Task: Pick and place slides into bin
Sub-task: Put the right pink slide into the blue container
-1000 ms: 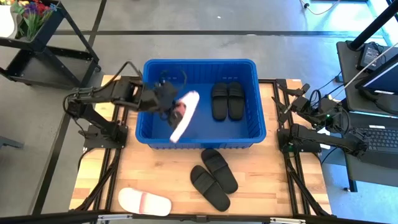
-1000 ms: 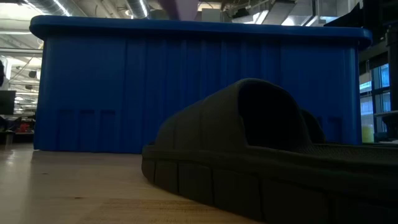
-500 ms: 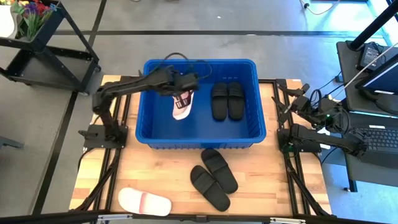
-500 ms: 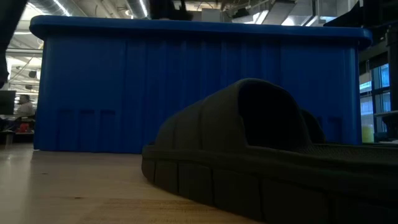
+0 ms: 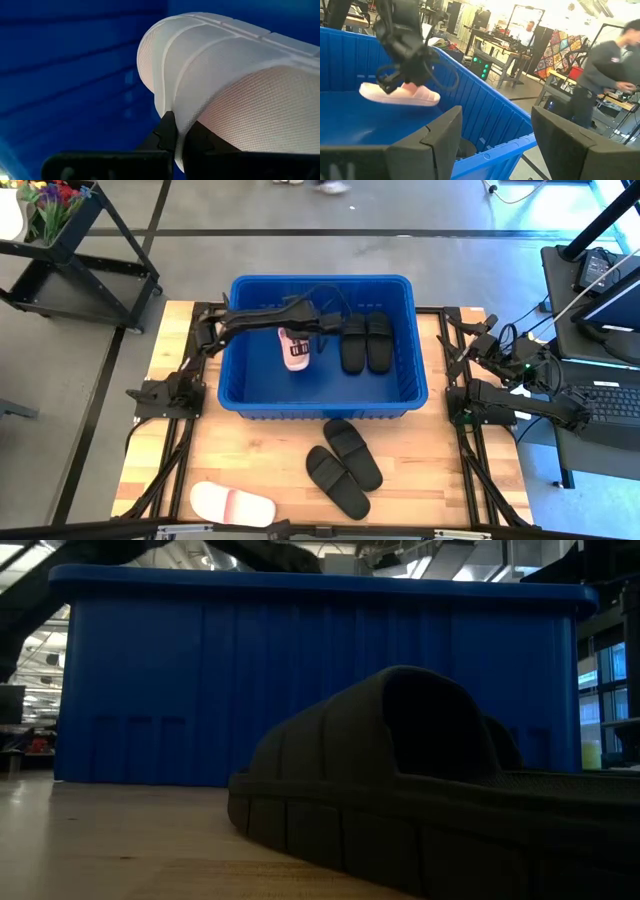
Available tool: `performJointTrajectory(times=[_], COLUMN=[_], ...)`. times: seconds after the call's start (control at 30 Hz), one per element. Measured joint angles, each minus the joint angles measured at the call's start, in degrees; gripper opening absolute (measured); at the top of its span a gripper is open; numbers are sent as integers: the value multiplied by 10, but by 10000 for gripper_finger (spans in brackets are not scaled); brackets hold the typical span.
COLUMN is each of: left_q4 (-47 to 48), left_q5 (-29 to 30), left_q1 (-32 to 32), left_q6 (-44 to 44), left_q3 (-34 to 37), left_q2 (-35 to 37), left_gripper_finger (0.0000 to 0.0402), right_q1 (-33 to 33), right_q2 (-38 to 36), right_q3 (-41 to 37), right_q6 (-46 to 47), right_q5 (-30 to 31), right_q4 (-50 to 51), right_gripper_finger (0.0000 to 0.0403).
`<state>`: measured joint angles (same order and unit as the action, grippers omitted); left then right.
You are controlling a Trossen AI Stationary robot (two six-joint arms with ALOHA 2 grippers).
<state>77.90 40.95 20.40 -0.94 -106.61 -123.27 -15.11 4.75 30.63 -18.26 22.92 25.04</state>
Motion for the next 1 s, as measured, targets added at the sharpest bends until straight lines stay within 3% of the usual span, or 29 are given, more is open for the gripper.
performJointTrajectory(times=[0.37,1.0], left_q4=[-71,-66], left_q5=[25,30], left_q1=[4,28], left_q6=[-86,-71], left_q3=[0,-1], left_q2=[-60,-75], left_gripper_finger=[6,14], right_q1=[0,0], right_q2=[0,0], right_q3=[0,0], right_q6=[2,28], right_q5=[0,0], right_q4=[0,1], right_gripper_finger=[239,239])
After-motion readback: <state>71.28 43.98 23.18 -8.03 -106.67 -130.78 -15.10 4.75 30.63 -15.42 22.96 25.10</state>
